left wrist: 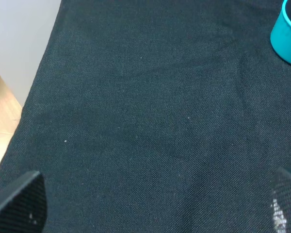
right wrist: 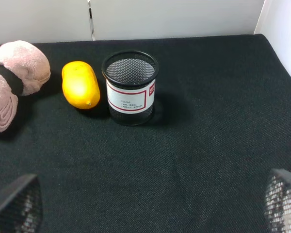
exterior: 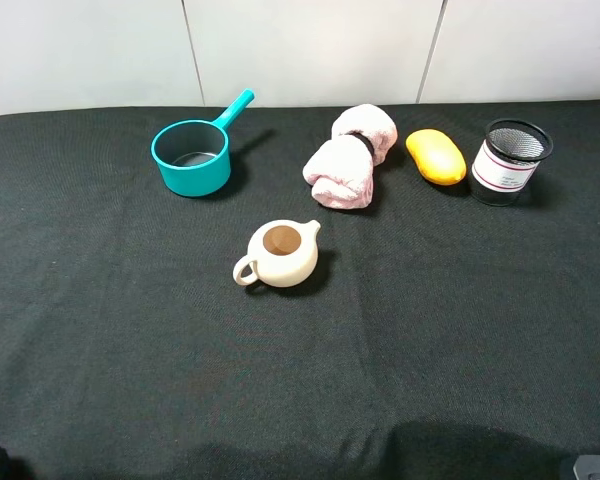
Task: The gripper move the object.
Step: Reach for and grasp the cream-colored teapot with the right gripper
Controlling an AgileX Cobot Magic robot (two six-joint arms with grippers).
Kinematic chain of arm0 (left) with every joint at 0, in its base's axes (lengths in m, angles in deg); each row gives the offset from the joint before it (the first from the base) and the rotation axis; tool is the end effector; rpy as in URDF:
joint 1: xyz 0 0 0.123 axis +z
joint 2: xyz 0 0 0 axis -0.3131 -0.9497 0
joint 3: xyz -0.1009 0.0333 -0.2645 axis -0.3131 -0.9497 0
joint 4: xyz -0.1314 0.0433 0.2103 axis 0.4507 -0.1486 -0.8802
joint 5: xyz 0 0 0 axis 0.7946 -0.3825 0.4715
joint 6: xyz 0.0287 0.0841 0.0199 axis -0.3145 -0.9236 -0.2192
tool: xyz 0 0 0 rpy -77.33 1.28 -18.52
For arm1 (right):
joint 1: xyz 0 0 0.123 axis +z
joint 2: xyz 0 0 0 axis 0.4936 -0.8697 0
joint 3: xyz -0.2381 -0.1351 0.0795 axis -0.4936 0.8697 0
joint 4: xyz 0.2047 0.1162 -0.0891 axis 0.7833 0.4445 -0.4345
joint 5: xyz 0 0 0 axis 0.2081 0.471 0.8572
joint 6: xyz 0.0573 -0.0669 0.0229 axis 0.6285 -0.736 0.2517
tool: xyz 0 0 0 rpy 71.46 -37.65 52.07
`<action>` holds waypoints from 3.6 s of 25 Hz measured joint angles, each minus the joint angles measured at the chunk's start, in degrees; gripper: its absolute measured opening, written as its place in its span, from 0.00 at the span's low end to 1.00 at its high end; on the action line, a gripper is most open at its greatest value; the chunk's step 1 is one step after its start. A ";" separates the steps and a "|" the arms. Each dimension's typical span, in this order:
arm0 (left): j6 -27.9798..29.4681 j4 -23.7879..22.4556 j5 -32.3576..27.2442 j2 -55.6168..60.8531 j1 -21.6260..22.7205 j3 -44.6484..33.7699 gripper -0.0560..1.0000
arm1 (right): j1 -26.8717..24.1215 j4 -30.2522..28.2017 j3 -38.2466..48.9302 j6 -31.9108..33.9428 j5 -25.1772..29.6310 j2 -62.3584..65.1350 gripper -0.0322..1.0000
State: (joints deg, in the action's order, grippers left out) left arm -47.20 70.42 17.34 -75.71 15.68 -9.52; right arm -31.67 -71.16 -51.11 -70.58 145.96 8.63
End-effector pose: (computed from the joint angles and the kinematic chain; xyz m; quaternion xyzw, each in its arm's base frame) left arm -0.0049 0.0183 0.2740 -0.0795 0.8511 0.0453 0.5170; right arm -0.0046 0.0016 0.2801 -0.0127 0.8441 -0.0191 0.5357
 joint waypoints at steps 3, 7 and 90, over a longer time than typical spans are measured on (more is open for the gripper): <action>0.00 0.00 0.00 0.00 0.00 0.00 0.91 | 0.00 -0.05 0.00 0.00 0.00 0.00 0.70; 0.00 0.00 0.00 0.00 0.00 0.00 0.91 | 0.00 -0.05 0.00 0.00 0.00 0.00 0.70; 0.00 0.00 0.00 0.00 0.00 0.00 0.91 | 0.00 5.61 -40.52 -5.03 7.53 -83.41 0.70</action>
State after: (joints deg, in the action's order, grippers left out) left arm -47.20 70.42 17.34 -75.71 15.68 -9.52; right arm -31.67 -65.55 -91.64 -75.61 153.50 -74.78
